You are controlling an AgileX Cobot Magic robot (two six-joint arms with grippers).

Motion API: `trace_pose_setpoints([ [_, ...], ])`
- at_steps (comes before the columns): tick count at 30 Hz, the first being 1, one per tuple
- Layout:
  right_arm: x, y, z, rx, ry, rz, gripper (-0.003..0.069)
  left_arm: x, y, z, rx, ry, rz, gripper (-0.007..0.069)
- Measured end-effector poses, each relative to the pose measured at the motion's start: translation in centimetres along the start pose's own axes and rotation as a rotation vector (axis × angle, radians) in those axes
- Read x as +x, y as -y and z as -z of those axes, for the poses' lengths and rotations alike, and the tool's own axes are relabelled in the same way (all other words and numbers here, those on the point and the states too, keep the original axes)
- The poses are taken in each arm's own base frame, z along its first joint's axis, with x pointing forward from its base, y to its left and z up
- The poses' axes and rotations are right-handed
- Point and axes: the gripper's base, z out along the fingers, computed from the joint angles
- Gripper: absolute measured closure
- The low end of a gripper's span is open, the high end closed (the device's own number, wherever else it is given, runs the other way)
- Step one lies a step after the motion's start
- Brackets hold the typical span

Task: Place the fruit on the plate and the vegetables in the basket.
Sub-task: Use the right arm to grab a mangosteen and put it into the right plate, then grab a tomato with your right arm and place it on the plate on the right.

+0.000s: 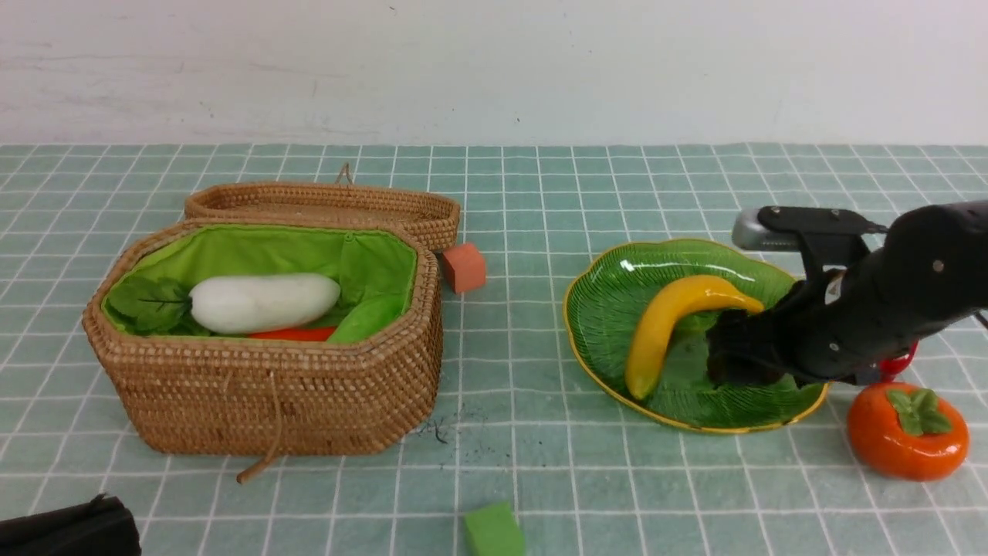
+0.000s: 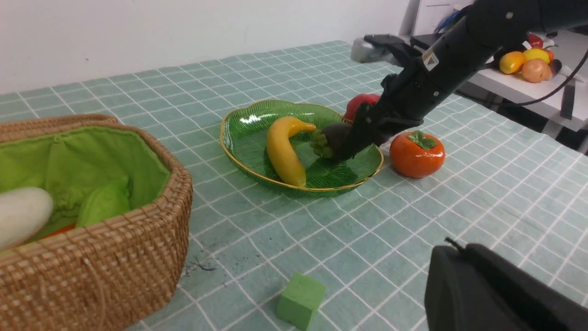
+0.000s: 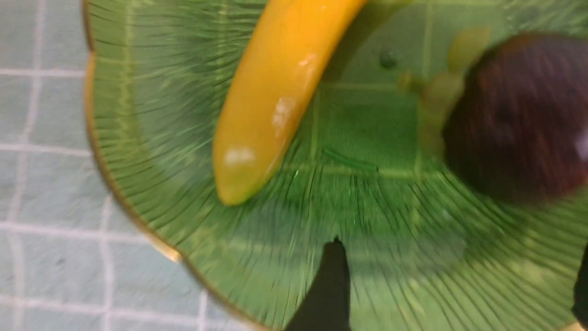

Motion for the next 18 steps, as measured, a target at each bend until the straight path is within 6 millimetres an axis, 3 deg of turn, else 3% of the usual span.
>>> trace_pose_setpoints([
  [2,0.1,0.5,2.5,0.008,-0.01,-0.018,0.0073,0.1,0.0,0.0,0.004,-0.007,0.01,0.0638],
  [4,0.2,1.1,3.5,0.023,-0.019,-0.029,0.0101,0.1,0.0,0.0,0.004,-0.007,0.009,0.0638],
  [8,0.9,7.1,6.7,0.155,-0.101,-0.186,0.0212,0.1,0.0,0.0,0.004,-0.009,0.009,0.0638],
  [10,1.7,10.1,7.1,0.171,-0.129,-0.283,0.0221,0.1,0.0,0.0,0.004,-0.011,0.009,0.0638],
  [13,2.6,11.9,6.8,0.124,-0.142,-0.365,0.021,0.1,0.0,0.0,0.004,-0.012,0.009,0.0638],
  [18,3.4,15.3,4.9,-0.042,-0.09,-0.479,0.01,0.1,0.0,0.0,0.0,-0.011,0.002,0.0637],
])
